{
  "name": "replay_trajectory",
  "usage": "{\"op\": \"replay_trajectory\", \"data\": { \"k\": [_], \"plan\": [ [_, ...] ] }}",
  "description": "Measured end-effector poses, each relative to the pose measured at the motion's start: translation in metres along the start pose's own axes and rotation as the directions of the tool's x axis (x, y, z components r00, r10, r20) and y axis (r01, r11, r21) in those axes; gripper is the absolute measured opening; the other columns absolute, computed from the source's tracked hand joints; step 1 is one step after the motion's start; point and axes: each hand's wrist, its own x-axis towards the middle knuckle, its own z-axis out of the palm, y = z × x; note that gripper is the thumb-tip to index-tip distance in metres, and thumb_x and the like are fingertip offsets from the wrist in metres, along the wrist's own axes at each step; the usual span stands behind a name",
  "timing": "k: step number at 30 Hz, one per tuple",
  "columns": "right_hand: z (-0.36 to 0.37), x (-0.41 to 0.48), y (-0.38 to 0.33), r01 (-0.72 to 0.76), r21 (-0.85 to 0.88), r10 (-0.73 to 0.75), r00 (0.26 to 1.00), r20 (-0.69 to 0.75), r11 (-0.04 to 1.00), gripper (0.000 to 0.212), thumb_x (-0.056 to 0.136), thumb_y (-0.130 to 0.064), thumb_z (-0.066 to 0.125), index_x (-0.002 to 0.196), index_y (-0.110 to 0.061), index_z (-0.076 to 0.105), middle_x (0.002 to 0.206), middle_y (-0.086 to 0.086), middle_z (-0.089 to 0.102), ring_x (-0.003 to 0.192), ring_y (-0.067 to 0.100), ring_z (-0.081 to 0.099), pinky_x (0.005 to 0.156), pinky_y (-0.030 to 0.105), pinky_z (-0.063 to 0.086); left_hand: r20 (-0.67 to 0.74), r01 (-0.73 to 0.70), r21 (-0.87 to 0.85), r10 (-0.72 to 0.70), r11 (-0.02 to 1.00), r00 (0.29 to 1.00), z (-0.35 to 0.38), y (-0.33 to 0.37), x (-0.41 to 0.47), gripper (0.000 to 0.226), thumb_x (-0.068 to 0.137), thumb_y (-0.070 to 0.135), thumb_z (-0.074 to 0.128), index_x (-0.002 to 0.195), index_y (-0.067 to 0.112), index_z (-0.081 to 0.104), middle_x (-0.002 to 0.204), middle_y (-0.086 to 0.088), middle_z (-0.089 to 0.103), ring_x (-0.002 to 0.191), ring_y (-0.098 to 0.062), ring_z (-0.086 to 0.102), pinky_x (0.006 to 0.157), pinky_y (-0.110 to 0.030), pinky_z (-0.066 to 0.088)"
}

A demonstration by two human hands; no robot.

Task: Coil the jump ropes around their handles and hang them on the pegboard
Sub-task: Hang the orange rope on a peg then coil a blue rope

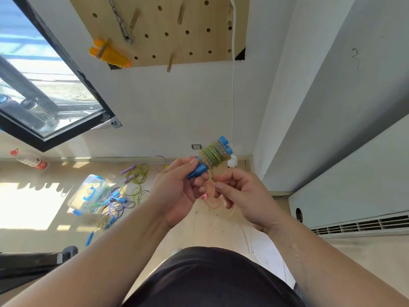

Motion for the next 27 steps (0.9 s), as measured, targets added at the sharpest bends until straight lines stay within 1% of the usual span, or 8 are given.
{"op": "replay_trajectory", "data": {
  "k": [4,6,8,12,16,18,22,27],
  "plan": [
    [-0.009,0.004,-0.001,-0.083,0.024,0.078,0.987,0.143,0.996,0.012,0.094,-0.017,0.064,0.088,-0.007,0.065,0.060,-0.004,0.059,0.053,0.010,0.045,0.053,0.024,0.039,0.131,0.077,0.131,-0.094,0.988,0.987,0.003,0.008,-0.009,0.010,0.098,0.014,0.053,0.097,0.007,0.060,0.061,-0.009,0.048,0.039,-0.007,0.029,0.036,-0.018,0.028],
    [-0.021,0.011,-0.006,-0.073,-0.197,0.120,0.965,0.234,0.978,0.009,0.094,-0.003,0.065,0.089,-0.009,0.069,0.063,-0.006,0.061,0.057,0.009,0.049,0.054,0.026,0.042,0.179,0.098,0.325,-0.163,0.941,0.970,-0.003,0.011,-0.010,0.019,0.101,0.010,0.051,0.084,0.011,0.059,0.060,-0.009,0.048,0.041,-0.008,0.025,0.036,-0.019,0.023],
    [-0.035,0.023,-0.014,-0.045,-0.435,0.208,0.919,0.335,0.900,0.011,0.092,-0.005,0.068,0.090,-0.013,0.075,0.073,0.000,0.066,0.065,0.012,0.055,0.061,0.030,0.047,0.212,0.081,0.521,-0.221,0.850,0.952,-0.011,0.011,-0.010,0.025,0.102,0.007,0.053,0.079,0.014,0.059,0.062,-0.012,0.050,0.044,-0.013,0.026,0.036,-0.019,0.024],
    [-0.045,0.044,-0.030,-0.099,-0.638,0.402,0.846,0.350,0.763,0.010,0.095,-0.023,0.069,0.093,-0.015,0.076,0.066,-0.004,0.064,0.060,0.010,0.058,0.060,0.030,0.052,0.159,0.023,0.803,-0.251,0.595,0.955,-0.017,0.001,-0.010,0.034,0.099,0.009,0.061,0.074,0.031,0.067,0.071,-0.019,0.054,0.058,-0.027,0.035,0.041,-0.024,0.026],
    [-0.016,0.056,-0.036,0.064,-0.863,0.301,0.922,0.243,0.500,0.017,0.092,-0.032,0.072,0.088,-0.016,0.075,0.065,-0.008,0.068,0.054,0.004,0.061,0.056,0.022,0.048,0.058,0.006,0.905,-0.137,0.426,0.989,-0.019,-0.012,-0.002,0.003,0.099,0.012,0.061,0.097,0.013,0.059,0.067,-0.009,0.058,0.042,-0.003,0.042,0.041,-0.017,0.033],
    [-0.002,0.056,-0.033,0.082,-0.909,0.184,0.968,0.170,0.409,0.018,0.091,-0.036,0.071,0.082,-0.020,0.075,0.075,-0.007,0.071,0.066,0.008,0.064,0.062,0.027,0.052,-0.009,0.043,0.903,-0.081,0.428,0.997,-0.025,-0.016,0.006,0.007,0.099,0.017,0.062,0.100,0.014,0.056,0.069,-0.009,0.060,0.043,-0.004,0.042,0.042,-0.018,0.035],
    [0.017,0.046,-0.022,0.026,-0.889,0.063,0.996,0.061,0.457,0.022,0.096,-0.035,0.059,0.083,-0.024,0.073,0.079,-0.006,0.070,0.074,0.012,0.065,0.072,0.039,0.058,-0.075,0.064,0.897,0.007,0.437,0.997,-0.029,-0.014,0.013,0.010,0.098,0.019,0.063,0.097,0.012,0.055,0.067,-0.011,0.062,0.045,-0.008,0.043,0.042,-0.020,0.035],
    [0.031,0.024,-0.006,0.040,-0.819,-0.018,0.999,0.037,0.572,0.025,0.104,-0.024,0.046,0.097,-0.015,0.068,0.087,-0.002,0.059,0.079,0.013,0.055,0.073,0.035,0.050,-0.223,0.136,0.691,0.030,0.710,0.974,-0.024,-0.018,0.017,0.013,0.095,0.007,0.059,0.087,0.006,0.050,0.058,-0.016,0.054,0.038,-0.013,0.034,0.043,-0.028,0.024]
  ]
}}
